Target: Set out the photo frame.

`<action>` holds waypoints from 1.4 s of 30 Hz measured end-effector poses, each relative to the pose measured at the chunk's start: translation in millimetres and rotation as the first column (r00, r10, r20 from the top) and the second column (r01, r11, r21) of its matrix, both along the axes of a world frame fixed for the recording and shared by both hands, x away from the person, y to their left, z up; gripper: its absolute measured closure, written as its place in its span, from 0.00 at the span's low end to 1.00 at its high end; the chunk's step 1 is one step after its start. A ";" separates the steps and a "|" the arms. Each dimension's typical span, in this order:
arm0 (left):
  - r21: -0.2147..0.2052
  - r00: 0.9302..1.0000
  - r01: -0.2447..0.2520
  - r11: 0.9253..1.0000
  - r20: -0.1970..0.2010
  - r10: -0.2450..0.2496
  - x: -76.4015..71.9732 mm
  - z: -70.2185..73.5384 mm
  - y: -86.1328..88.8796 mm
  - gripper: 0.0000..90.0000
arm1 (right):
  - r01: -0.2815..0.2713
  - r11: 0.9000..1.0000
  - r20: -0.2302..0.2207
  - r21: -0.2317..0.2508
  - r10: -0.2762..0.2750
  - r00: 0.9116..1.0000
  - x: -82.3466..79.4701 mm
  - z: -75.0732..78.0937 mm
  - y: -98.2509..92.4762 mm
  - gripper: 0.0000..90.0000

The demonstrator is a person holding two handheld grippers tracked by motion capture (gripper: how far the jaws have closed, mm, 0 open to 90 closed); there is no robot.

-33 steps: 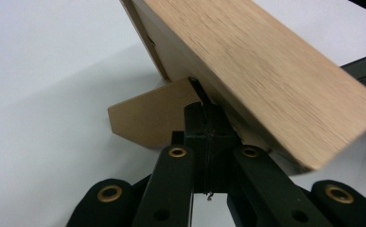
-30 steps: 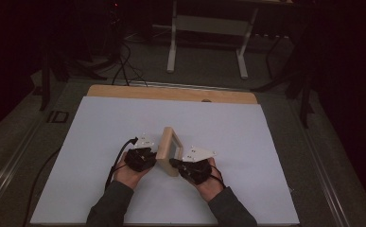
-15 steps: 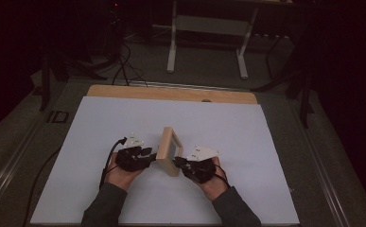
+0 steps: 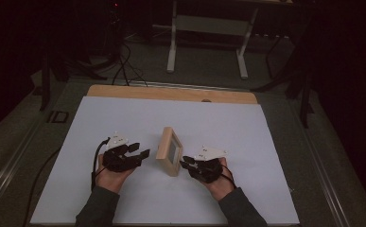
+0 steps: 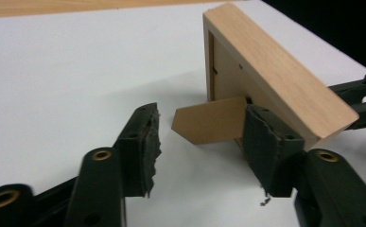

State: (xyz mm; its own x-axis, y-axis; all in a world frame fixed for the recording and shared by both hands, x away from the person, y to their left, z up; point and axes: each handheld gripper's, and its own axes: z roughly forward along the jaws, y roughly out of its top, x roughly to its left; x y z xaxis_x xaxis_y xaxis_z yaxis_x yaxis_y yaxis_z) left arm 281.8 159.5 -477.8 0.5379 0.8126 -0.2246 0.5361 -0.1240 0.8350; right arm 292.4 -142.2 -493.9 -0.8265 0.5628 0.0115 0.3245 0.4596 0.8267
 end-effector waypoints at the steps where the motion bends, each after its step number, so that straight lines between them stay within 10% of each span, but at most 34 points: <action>1: -0.003 1.000 -0.003 1.000 0.006 0.003 -1.0 1.0 0.0 0.48 | 0.001 1.000 -0.001 -0.002 -0.001 1.000 0.6 -0.1 -1.4 0.83; 13: -0.069 0.997 -0.030 0.997 0.068 0.035 -15.5 12.6 -11.5 0.37 | 0.013 1.000 -0.004 -0.002 -0.013 1.000 3.7 0.3 -4.4 0.79; 35: 0.021 0.998 -0.017 1.000 0.065 0.016 -12.0 4.0 -63.4 0.29 | 0.017 1.000 -0.012 0.004 -0.017 1.000 4.9 -1.6 -8.4 0.76; 42: 0.047 0.998 -0.004 0.999 0.069 0.001 -11.7 1.2 -70.3 0.48 | 0.020 1.000 -0.016 0.007 -0.020 1.000 4.7 -3.0 -9.5 0.76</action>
